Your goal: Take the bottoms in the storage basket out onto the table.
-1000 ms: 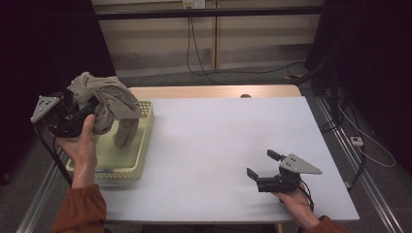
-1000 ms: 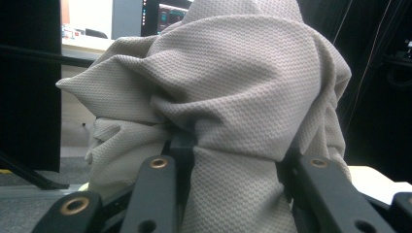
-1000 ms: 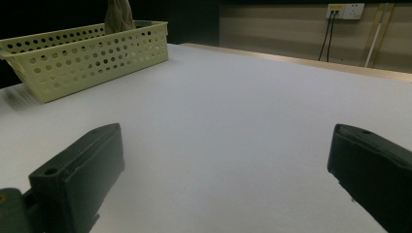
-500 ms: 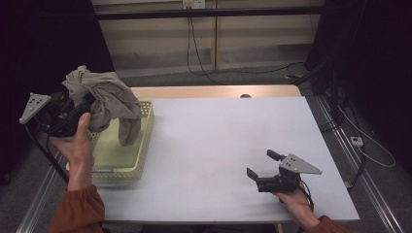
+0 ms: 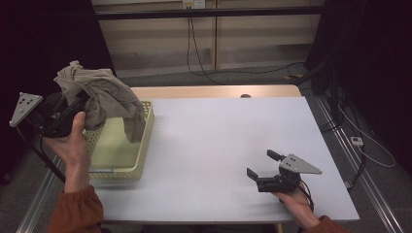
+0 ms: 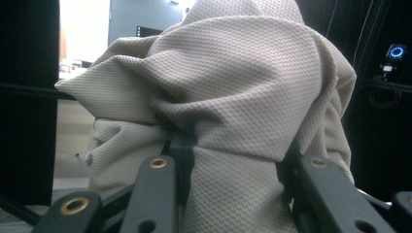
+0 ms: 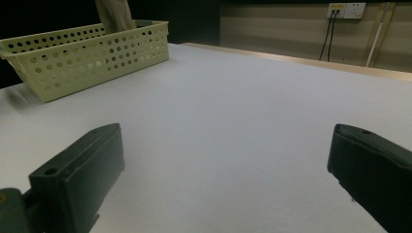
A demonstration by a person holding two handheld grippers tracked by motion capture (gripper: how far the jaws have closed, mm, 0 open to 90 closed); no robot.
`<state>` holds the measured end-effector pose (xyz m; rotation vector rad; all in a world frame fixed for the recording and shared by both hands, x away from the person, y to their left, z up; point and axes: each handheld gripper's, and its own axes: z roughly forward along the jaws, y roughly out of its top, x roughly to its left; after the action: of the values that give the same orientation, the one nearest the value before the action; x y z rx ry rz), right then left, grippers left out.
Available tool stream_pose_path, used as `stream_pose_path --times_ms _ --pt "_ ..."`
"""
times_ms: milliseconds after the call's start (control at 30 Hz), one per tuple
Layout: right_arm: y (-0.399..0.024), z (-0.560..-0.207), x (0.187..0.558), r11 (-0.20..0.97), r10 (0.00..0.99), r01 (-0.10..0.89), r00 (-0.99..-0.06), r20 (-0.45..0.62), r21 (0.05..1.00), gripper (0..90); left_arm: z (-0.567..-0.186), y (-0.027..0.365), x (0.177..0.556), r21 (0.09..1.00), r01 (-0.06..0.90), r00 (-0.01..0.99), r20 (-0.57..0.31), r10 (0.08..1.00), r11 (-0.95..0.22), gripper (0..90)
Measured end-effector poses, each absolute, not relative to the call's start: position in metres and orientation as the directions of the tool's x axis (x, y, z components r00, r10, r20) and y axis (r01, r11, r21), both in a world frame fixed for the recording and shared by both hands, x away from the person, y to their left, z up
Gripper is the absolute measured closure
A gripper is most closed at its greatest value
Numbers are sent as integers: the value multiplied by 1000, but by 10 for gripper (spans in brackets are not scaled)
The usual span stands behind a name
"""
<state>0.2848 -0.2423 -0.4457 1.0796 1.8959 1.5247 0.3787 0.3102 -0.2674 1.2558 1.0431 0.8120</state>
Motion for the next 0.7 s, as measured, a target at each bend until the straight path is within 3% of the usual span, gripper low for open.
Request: stream_pose_path --times_ms 700 --pt "-242 -446 285 69 810 284 -576 113 956 0 -248 320 360 980 -31 340 -175 924 197 646"
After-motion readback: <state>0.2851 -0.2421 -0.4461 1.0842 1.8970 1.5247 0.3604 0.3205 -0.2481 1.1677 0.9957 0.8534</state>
